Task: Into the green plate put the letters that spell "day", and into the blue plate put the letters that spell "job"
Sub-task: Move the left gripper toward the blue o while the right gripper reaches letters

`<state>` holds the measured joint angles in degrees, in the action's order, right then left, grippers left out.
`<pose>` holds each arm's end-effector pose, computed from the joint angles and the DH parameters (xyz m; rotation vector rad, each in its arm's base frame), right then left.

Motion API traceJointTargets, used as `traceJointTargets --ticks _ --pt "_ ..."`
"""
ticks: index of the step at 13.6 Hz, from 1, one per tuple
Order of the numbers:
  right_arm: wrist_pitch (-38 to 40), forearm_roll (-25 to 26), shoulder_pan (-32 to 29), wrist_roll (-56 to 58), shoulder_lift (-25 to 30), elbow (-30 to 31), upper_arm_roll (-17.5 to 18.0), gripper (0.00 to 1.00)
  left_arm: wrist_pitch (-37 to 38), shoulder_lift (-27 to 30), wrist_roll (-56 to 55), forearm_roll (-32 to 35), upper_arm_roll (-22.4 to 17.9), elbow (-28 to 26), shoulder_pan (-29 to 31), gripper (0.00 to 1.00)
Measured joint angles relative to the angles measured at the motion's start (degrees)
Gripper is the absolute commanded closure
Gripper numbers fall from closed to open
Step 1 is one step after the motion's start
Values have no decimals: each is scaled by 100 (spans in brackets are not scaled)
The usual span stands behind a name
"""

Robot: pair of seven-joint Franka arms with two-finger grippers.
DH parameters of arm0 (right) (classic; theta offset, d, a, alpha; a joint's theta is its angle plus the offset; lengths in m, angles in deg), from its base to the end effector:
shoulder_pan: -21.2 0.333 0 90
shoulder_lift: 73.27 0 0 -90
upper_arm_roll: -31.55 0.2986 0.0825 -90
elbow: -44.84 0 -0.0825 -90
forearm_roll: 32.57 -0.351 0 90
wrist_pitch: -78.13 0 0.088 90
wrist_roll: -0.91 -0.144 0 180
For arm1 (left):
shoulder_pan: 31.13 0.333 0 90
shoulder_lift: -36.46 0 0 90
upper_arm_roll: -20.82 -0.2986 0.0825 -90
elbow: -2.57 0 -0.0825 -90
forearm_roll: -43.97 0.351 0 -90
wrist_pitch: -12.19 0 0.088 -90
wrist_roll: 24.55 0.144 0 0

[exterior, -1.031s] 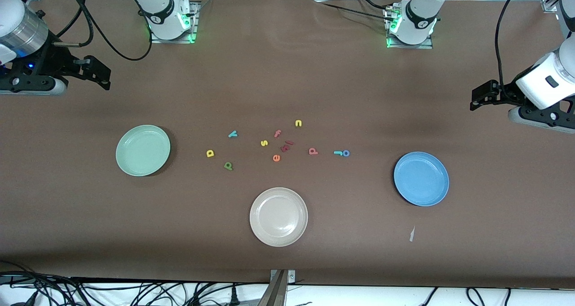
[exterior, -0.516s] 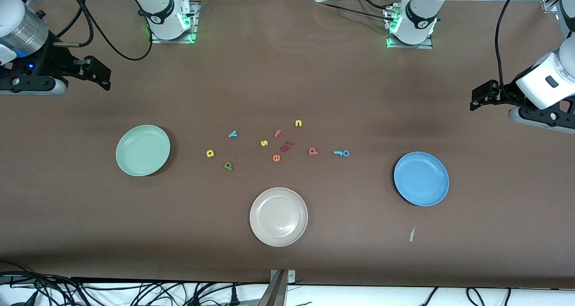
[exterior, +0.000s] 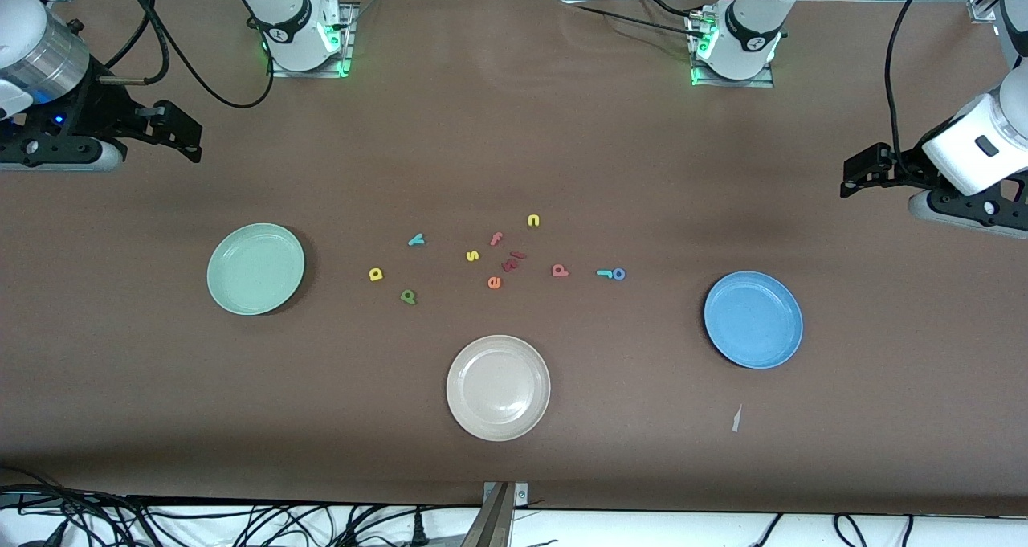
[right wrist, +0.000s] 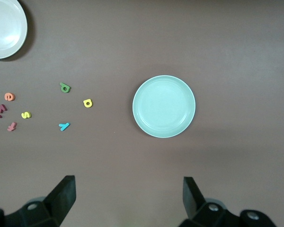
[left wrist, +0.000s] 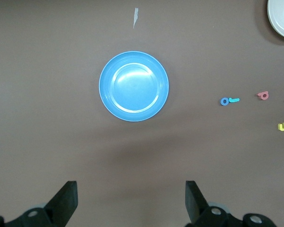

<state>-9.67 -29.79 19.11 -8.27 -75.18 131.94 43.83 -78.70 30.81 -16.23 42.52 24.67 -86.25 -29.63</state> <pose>0.5199 0.0844 0.5719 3.0972 0.0251 -0.0203 0.5461 -0.0246 0.5279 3.0918 -0.2867 -0.0940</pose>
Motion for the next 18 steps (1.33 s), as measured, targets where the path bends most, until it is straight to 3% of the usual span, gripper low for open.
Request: traceJointTargets --ticks 8,12,18 --pt "-3 -3 0 0 0 0 2 0 11 -6 0 -3 1 -2 -4 0" --pt "-7 -51 0 0 0 0 29 0 559 -288 0 -14 57 -46 -29 0" --pt "-6 -80 5 -2 -3 1 132 0 636 -1019 8 -81 632 -84 -80 0"
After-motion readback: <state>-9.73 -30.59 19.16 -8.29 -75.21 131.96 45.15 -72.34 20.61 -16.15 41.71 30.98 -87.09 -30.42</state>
